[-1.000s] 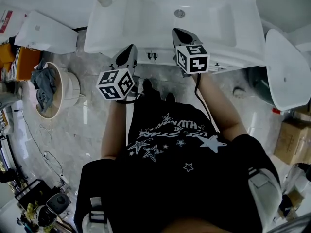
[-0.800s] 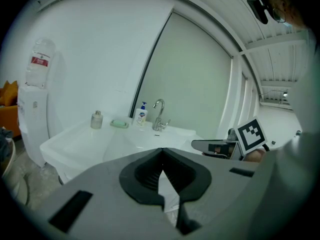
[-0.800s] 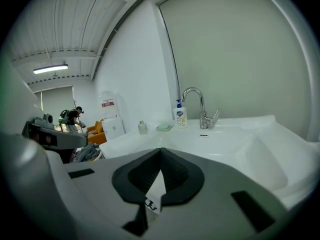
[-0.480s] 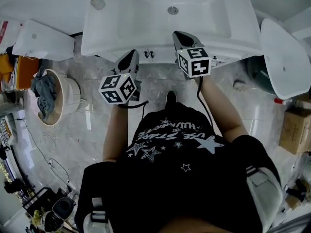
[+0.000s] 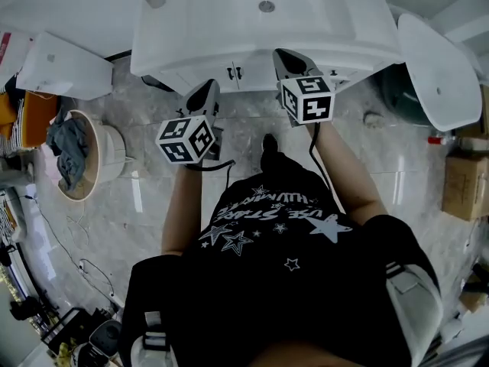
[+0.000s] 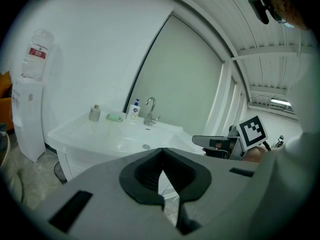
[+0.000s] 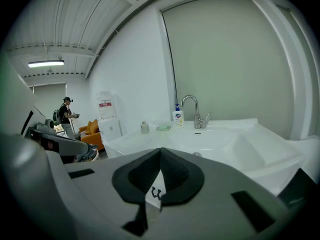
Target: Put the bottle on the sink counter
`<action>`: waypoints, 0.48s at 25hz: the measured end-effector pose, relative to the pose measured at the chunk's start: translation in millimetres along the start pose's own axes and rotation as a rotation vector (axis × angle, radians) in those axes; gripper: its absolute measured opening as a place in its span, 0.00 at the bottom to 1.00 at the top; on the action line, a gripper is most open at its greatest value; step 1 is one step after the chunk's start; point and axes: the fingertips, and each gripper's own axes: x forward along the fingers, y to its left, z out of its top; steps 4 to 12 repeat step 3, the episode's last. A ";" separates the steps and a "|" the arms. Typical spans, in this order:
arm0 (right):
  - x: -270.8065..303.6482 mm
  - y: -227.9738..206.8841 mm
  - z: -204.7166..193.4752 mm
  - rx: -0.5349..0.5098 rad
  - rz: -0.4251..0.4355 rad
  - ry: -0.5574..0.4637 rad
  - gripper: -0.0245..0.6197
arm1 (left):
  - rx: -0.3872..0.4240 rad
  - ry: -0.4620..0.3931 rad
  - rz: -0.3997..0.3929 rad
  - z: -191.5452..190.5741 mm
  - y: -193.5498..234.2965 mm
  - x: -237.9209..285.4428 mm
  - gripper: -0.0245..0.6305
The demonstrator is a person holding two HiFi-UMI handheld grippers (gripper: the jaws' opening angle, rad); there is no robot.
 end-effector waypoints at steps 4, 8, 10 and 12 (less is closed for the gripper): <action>-19.7 13.7 -5.6 0.003 -0.007 -0.005 0.05 | 0.004 0.004 -0.016 -8.2 -8.3 -19.7 0.05; -19.7 13.7 -5.6 0.003 -0.007 -0.005 0.05 | 0.004 0.004 -0.016 -8.2 -8.3 -19.7 0.05; -19.7 13.7 -5.6 0.003 -0.007 -0.005 0.05 | 0.004 0.004 -0.016 -8.2 -8.3 -19.7 0.05; -19.7 13.7 -5.6 0.003 -0.007 -0.005 0.05 | 0.004 0.004 -0.016 -8.2 -8.3 -19.7 0.05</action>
